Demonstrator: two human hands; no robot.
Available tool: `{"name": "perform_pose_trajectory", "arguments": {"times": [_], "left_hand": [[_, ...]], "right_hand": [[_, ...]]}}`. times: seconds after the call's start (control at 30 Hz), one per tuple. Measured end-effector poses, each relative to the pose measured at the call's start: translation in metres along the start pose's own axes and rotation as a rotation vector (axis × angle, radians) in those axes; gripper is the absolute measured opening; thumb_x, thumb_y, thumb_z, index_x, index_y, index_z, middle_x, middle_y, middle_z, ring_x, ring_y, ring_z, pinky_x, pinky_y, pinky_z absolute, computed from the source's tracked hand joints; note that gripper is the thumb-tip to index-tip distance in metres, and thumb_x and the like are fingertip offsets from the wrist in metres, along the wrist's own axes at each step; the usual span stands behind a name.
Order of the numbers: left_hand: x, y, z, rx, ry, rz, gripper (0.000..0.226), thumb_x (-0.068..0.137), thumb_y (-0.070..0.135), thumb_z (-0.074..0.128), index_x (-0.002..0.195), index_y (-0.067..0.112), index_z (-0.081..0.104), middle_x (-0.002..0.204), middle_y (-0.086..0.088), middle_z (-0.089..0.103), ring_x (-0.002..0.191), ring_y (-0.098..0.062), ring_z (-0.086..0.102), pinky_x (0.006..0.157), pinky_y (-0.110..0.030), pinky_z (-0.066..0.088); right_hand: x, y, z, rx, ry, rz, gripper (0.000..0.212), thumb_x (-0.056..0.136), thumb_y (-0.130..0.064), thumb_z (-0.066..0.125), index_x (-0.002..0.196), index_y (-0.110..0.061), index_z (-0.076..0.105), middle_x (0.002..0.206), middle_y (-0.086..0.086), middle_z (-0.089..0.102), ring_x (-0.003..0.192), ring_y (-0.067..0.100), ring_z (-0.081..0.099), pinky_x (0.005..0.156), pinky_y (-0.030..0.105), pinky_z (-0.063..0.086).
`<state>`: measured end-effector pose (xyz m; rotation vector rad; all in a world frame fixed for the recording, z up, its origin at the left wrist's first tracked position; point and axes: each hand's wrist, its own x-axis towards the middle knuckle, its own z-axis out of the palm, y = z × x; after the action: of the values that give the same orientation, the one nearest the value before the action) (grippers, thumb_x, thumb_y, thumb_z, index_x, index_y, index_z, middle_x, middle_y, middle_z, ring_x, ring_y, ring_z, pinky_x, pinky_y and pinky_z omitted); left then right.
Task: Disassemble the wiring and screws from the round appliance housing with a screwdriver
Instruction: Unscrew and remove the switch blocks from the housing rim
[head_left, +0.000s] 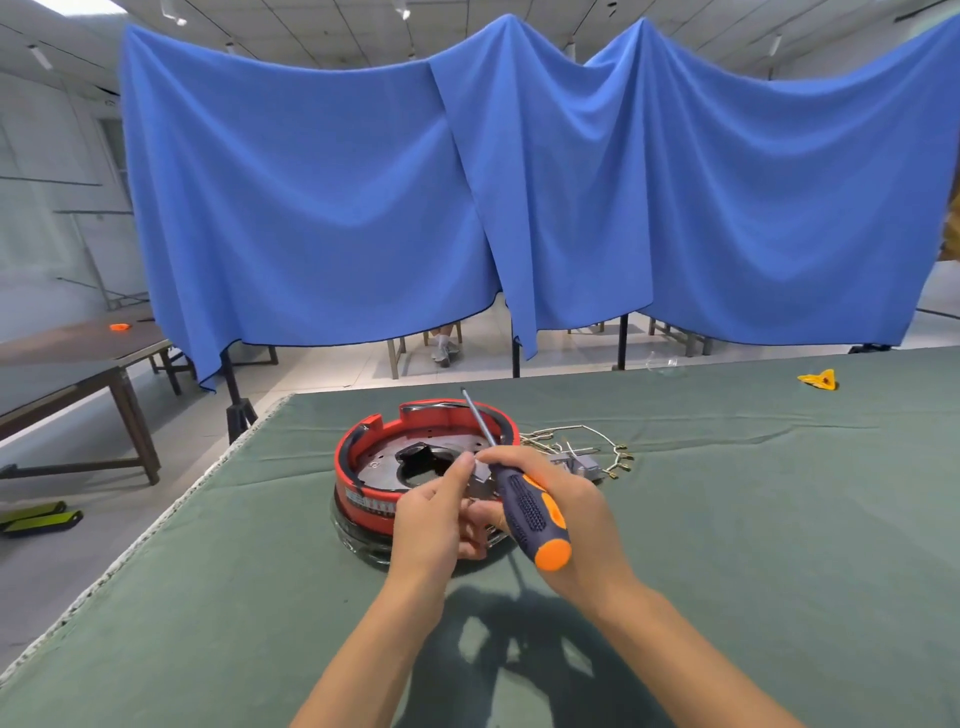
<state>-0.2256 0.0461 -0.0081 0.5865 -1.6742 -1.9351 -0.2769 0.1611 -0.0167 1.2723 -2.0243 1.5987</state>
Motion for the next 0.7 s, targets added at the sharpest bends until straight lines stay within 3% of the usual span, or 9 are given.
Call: {"name": "perform_pose_trajectory", "arguments": {"times": [0.03, 0.1, 0.17, 0.3, 0.4, 0.47, 0.53, 0.6, 0.7], "left_hand": [[-0.001, -0.001, -0.003, 0.04, -0.012, 0.01, 0.04, 0.092, 0.036, 0.056, 0.06, 0.012, 0.059, 0.046, -0.004, 0.049, 0.037, -0.014, 0.042, 0.038, -0.021, 0.036], [-0.004, -0.005, -0.004, 0.103, -0.046, 0.027, 0.054, 0.094, 0.037, 0.052, 0.044, 0.018, 0.057, 0.041, -0.001, 0.045, 0.033, -0.013, 0.039, 0.036, -0.02, 0.032], [-0.006, -0.008, -0.002, 0.152, -0.065, 0.053, 0.06, 0.097, 0.037, 0.049, 0.039, 0.019, 0.053, 0.04, -0.001, 0.045, 0.035, -0.015, 0.038, 0.037, -0.021, 0.028], [-0.007, -0.014, -0.006, 0.291, 0.072, 0.294, 0.039, 0.095, 0.034, 0.051, 0.061, 0.022, 0.062, 0.05, 0.009, 0.054, 0.047, -0.009, 0.045, 0.048, -0.026, 0.035], [-0.004, -0.015, -0.018, 0.611, 0.329, 0.65, 0.011, 0.086, 0.017, 0.062, 0.083, 0.025, 0.067, 0.083, 0.014, 0.062, 0.084, -0.008, 0.053, 0.071, -0.027, 0.041], [0.0, -0.019, -0.025, 0.808, 0.381, 0.8, 0.026, 0.076, 0.006, 0.068, 0.099, 0.017, 0.069, 0.101, 0.002, 0.062, 0.102, -0.019, 0.05, 0.084, -0.033, 0.043], [0.006, -0.027, -0.031, 0.959, 0.334, 0.764, 0.036, 0.073, 0.007, 0.071, 0.109, 0.012, 0.067, 0.112, -0.007, 0.06, 0.113, -0.028, 0.049, 0.095, -0.043, 0.042], [0.008, -0.034, -0.036, 1.042, 0.265, 0.636, 0.038, 0.078, 0.015, 0.069, 0.116, 0.014, 0.064, 0.122, -0.007, 0.056, 0.123, -0.027, 0.043, 0.107, -0.044, 0.033], [0.012, -0.039, -0.039, 1.087, 0.259, 0.616, 0.032, 0.084, 0.025, 0.067, 0.115, 0.018, 0.065, 0.117, -0.003, 0.057, 0.12, -0.025, 0.044, 0.11, -0.045, 0.027]], "right_hand": [[-0.001, 0.0, 0.003, -0.023, 0.025, -0.025, 0.031, 0.077, -0.036, 0.068, 0.108, -0.033, 0.066, 0.093, -0.017, 0.069, 0.084, 0.006, 0.065, 0.075, 0.031, 0.056], [-0.002, 0.003, 0.006, -0.082, 0.062, -0.077, 0.029, 0.078, -0.02, 0.074, 0.106, -0.026, 0.069, 0.09, -0.019, 0.068, 0.079, -0.003, 0.061, 0.07, 0.019, 0.05], [-0.002, 0.007, 0.004, -0.117, 0.097, -0.089, 0.029, 0.076, -0.01, 0.075, 0.102, -0.023, 0.071, 0.087, -0.019, 0.067, 0.077, -0.004, 0.06, 0.067, 0.014, 0.047], [-0.001, 0.019, -0.007, -0.228, 0.199, -0.054, 0.024, 0.081, -0.018, 0.078, 0.101, -0.027, 0.07, 0.088, -0.017, 0.07, 0.076, 0.006, 0.062, 0.066, 0.026, 0.051], [-0.004, 0.036, -0.021, -0.401, 0.326, 0.025, 0.023, 0.08, -0.023, 0.079, 0.1, -0.032, 0.071, 0.085, -0.011, 0.073, 0.071, 0.019, 0.065, 0.054, 0.028, 0.046], [-0.007, 0.05, -0.03, -0.554, 0.376, 0.08, 0.024, 0.077, -0.024, 0.08, 0.097, -0.036, 0.071, 0.078, -0.006, 0.072, 0.063, 0.026, 0.063, 0.049, 0.024, 0.037], [-0.009, 0.064, -0.035, -0.637, 0.378, 0.148, 0.029, 0.075, -0.019, 0.081, 0.096, -0.038, 0.071, 0.075, -0.002, 0.071, 0.061, 0.031, 0.062, 0.049, 0.024, 0.034], [-0.007, 0.076, -0.037, -0.656, 0.361, 0.223, 0.032, 0.076, -0.016, 0.078, 0.099, -0.037, 0.071, 0.077, 0.002, 0.071, 0.063, 0.033, 0.061, 0.051, 0.026, 0.032], [-0.003, 0.087, -0.039, -0.592, 0.358, 0.266, 0.025, 0.081, -0.022, 0.071, 0.103, -0.035, 0.07, 0.076, 0.007, 0.07, 0.062, 0.033, 0.054, 0.051, 0.027, 0.031]]}}
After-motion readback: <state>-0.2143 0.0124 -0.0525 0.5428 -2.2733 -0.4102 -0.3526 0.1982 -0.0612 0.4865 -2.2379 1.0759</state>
